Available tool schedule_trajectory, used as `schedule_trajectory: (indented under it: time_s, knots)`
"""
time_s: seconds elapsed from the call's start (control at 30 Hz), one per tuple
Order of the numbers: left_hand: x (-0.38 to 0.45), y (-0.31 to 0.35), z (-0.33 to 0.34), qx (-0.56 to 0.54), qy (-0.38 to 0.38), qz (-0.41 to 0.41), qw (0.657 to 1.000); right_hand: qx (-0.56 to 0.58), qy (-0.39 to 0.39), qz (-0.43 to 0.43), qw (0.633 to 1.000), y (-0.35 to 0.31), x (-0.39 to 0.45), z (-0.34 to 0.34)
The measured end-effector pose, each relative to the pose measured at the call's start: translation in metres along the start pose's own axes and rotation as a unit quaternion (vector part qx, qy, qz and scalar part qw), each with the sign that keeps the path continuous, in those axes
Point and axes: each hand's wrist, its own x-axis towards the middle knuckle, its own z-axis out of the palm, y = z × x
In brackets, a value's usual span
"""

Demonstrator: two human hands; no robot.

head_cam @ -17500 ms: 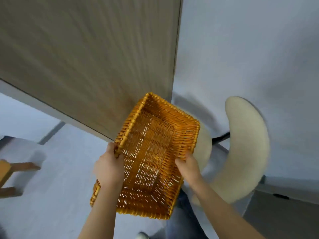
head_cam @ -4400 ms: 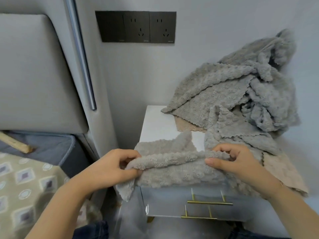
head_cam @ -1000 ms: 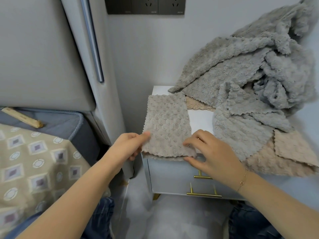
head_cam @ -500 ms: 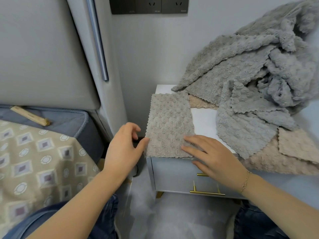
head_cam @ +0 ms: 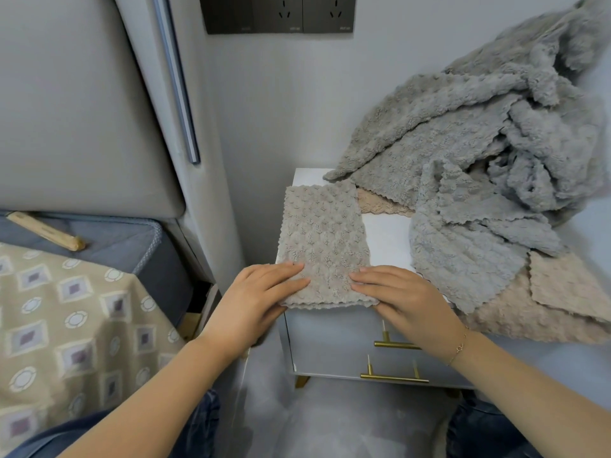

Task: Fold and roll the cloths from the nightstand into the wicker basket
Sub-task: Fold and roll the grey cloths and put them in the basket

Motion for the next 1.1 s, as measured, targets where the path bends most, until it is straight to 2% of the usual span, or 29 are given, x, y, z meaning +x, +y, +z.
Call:
schedule_trajectory:
  time_s: [0.13,0.27,0.37,0.57,0.67,0.77,0.9,1.0,1.1]
  knots:
    - [0.009,0.007,-0.006,-0.022,0.05,-0.025,0.998,0.115,0.03,0.125,0.985,-0.001,0.002,-0.003]
    - [0.014,0.015,-0.013,-0.1,0.044,-0.115,0.987,0.197,0.059,0.189,0.96,-0.005,0.011,-0.008]
    - [0.018,0.019,-0.017,-0.207,0.038,-0.207,0.955,0.248,0.055,0.244,0.936,-0.007,0.021,-0.008]
    - [0.026,0.012,-0.013,-0.303,0.029,-0.336,0.891,0.262,0.123,0.346,0.892,-0.009,0.034,0.0]
    - [0.033,0.013,-0.008,-0.305,0.049,-0.376,0.873,0.225,0.156,0.352,0.895,-0.013,0.035,0.002]
    - [0.039,0.015,-0.005,-0.284,0.065,-0.404,0.867,0.224,0.152,0.359,0.893,-0.011,0.038,0.002]
    - [0.039,0.019,-0.006,-0.253,0.071,-0.423,0.867,0.12,0.092,0.314,0.937,-0.009,0.04,0.001]
    - [0.039,0.02,-0.011,-0.213,0.1,-0.398,0.886,0.046,0.084,0.233,0.968,-0.008,0.041,-0.001]
    - [0.037,0.012,-0.015,-0.144,0.096,-0.321,0.931,-0.013,0.06,0.156,0.986,-0.003,0.039,0.0]
